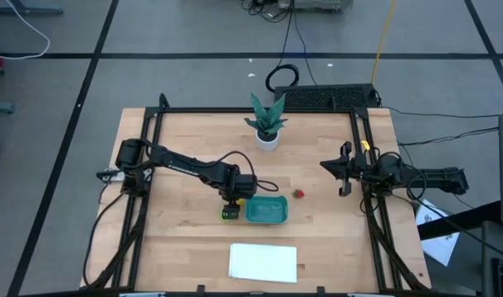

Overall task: Pick and placing Produce into tupperware
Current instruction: Put the yellow lemon into the green bin

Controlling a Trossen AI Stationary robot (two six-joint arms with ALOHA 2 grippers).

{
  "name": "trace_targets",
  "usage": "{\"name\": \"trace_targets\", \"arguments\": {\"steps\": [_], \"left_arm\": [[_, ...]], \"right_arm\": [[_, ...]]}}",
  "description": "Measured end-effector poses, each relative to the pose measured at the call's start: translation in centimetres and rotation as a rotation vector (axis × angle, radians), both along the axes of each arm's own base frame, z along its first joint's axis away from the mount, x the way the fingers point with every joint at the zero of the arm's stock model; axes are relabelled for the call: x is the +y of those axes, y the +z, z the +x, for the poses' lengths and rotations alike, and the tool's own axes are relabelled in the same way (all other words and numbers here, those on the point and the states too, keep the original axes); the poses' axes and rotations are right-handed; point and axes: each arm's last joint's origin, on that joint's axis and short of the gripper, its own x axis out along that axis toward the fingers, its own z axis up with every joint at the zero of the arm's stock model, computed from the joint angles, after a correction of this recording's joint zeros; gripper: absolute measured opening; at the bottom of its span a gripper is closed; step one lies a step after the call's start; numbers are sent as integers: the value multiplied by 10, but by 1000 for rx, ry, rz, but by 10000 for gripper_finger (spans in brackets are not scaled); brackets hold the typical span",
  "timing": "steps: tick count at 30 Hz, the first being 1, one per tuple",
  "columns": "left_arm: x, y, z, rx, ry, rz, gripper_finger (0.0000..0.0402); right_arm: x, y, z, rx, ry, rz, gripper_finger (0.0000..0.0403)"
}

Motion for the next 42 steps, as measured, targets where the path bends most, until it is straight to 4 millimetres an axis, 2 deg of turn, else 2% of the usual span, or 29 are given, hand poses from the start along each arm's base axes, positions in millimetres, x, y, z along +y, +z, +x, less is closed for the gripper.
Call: {"name": "trace_targets", "arguments": {"steps": [6, 13, 16, 25, 31, 35, 42], "left_arm": [[0, 0, 0, 1, -1, 1, 268], [0, 0, 0, 0, 2, 0, 193], [0, 1, 0, -1, 5, 0, 173], [1, 1, -2, 14, -12, 20, 213], [4, 8, -1, 40, -13, 65, 192], [4, 17, 1, 29, -26, 68, 185], [5, 46, -4, -2, -68, 79, 206]], "right_arm": [[0, 0, 0, 0, 0, 0, 0], [0, 0, 0, 0, 0, 0, 0], [0, 0, 0, -3, 0, 0, 0], [0, 1, 0, -9, 0, 0, 0], [0, 1, 0, -9, 0, 0, 0], [0, 1, 0, -8, 0, 0, 0], [0, 1, 0, -8, 0, 0, 0]]}}
